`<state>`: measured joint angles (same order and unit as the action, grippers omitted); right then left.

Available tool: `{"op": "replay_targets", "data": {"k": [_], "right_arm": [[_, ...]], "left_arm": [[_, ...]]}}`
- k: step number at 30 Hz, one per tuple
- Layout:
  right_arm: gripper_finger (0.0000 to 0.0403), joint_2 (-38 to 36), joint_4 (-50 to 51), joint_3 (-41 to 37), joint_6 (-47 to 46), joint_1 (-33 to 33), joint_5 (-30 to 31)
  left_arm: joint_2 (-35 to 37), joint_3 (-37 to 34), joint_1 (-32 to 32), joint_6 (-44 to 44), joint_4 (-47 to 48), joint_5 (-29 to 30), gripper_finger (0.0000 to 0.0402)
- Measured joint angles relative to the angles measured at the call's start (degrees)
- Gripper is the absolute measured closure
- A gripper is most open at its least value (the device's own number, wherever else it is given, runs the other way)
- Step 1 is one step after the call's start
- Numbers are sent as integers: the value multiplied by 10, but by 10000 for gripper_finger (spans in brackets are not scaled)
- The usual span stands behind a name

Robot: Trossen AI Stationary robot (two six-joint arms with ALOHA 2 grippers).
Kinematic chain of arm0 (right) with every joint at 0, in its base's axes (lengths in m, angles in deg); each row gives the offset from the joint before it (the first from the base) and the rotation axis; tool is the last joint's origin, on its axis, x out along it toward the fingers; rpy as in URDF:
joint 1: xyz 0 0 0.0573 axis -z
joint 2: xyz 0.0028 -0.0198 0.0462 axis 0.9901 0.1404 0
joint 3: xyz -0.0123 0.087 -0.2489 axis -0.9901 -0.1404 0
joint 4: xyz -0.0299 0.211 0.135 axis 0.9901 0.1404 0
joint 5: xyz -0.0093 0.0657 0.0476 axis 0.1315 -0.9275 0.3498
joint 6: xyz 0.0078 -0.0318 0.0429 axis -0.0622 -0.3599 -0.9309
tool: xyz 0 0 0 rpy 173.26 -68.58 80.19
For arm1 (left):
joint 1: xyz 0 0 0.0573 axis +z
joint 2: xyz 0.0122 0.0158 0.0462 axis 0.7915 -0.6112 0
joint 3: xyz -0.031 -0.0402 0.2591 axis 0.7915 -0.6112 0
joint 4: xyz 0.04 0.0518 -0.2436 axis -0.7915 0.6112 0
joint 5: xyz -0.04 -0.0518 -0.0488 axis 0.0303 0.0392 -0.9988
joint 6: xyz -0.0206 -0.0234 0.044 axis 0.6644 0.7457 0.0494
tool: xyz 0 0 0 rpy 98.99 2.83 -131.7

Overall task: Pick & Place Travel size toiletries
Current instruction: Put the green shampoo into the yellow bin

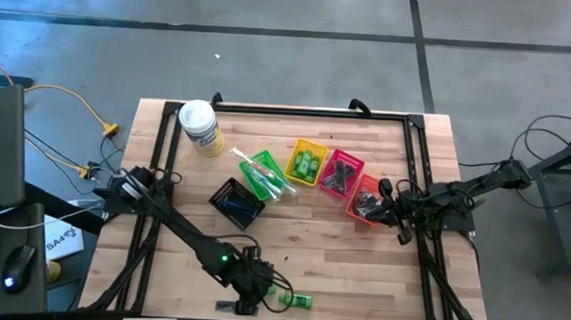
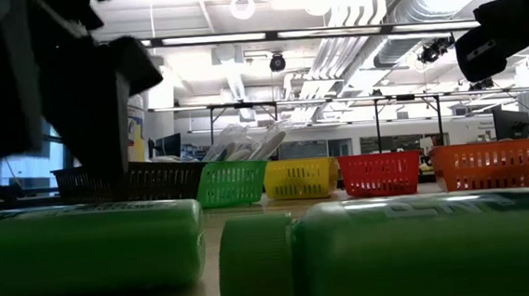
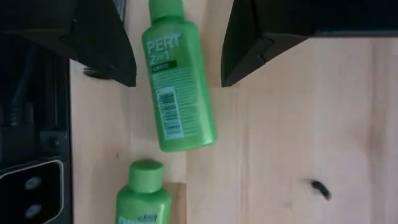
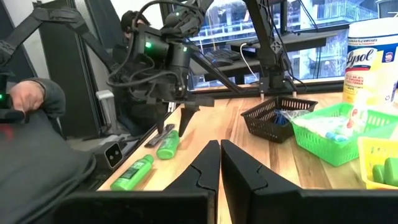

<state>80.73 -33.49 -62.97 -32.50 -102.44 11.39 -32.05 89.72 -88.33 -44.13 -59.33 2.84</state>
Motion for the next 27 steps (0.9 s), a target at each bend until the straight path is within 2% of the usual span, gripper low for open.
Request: {"op": "replay_targets", "data": {"k": [7, 12, 15, 21, 27], "right_arm": [[396, 0, 4, 0, -6, 0, 2], [396, 0, 9, 0, -20, 0, 4], [396, 0, 9, 0, -21, 0, 9], [396, 0, 7, 0, -19, 0, 10], [396, 0, 9, 0, -19, 0, 9]], "left_arm": [[-28, 18, 0, 4, -1, -18, 176], [-53, 23, 3, -5, 0, -60, 176], [-60, 24, 8, -21, 17, -65, 176], [-61, 24, 36, -93, 47, -32, 176], [-61, 23, 54, -194, 54, -35, 176]]}}
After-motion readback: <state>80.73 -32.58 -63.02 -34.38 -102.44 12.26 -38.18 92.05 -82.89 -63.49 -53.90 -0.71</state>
